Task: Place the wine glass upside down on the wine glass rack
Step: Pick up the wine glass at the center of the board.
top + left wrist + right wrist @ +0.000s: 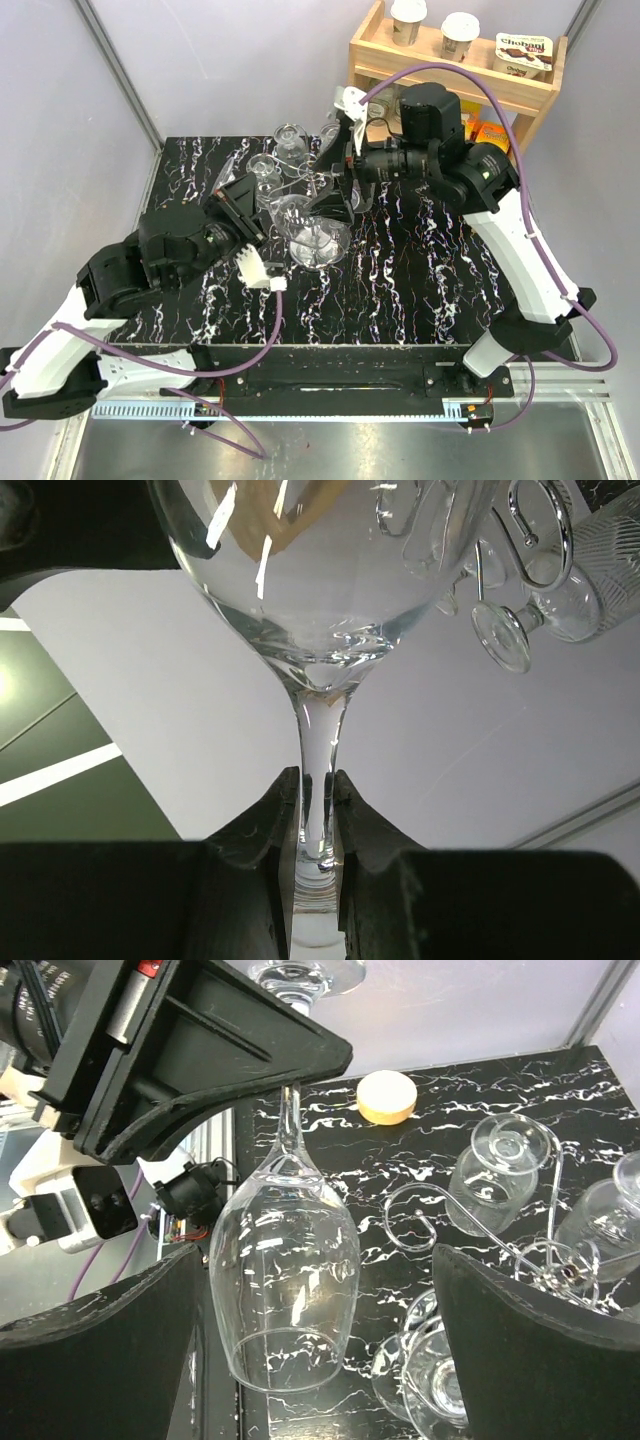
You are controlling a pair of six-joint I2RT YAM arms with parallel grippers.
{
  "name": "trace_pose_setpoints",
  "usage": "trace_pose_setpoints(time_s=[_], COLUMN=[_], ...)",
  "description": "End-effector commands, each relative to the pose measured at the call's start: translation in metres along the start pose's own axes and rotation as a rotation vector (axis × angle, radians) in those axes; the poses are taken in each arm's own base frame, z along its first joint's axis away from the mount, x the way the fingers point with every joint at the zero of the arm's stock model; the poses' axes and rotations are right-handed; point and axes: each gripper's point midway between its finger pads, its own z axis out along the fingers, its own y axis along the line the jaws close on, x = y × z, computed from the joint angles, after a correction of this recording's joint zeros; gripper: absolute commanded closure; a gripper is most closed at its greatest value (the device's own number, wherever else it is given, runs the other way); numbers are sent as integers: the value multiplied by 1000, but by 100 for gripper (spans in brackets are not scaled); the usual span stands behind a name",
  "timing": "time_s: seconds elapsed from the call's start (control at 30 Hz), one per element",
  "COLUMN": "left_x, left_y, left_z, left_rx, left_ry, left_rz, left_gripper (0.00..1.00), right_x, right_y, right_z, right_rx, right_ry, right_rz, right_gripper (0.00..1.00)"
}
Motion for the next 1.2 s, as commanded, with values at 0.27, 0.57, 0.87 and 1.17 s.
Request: trace_pose_setpoints(time_s=[0.27, 0.57, 0.87, 1.17], left_x=[-2, -5, -7, -9], left_y=[26, 33, 33, 35], left_z=[-4, -9, -7, -5], left_rx=[-161, -198, -193, -196], left_ry=[58, 76, 87, 99], left_rz=[223, 304, 348, 393], left_gripper=[100, 100, 100, 100], right_x=[-6, 12, 24, 38], right_y=[9, 3, 8, 7], right_z=[27, 47, 60, 77], right_rx=[-28, -18, -43, -46], right_ry=[-3, 50, 84, 119], right_rz=[-57, -56, -54, -33], right_gripper=[2, 9, 18, 32])
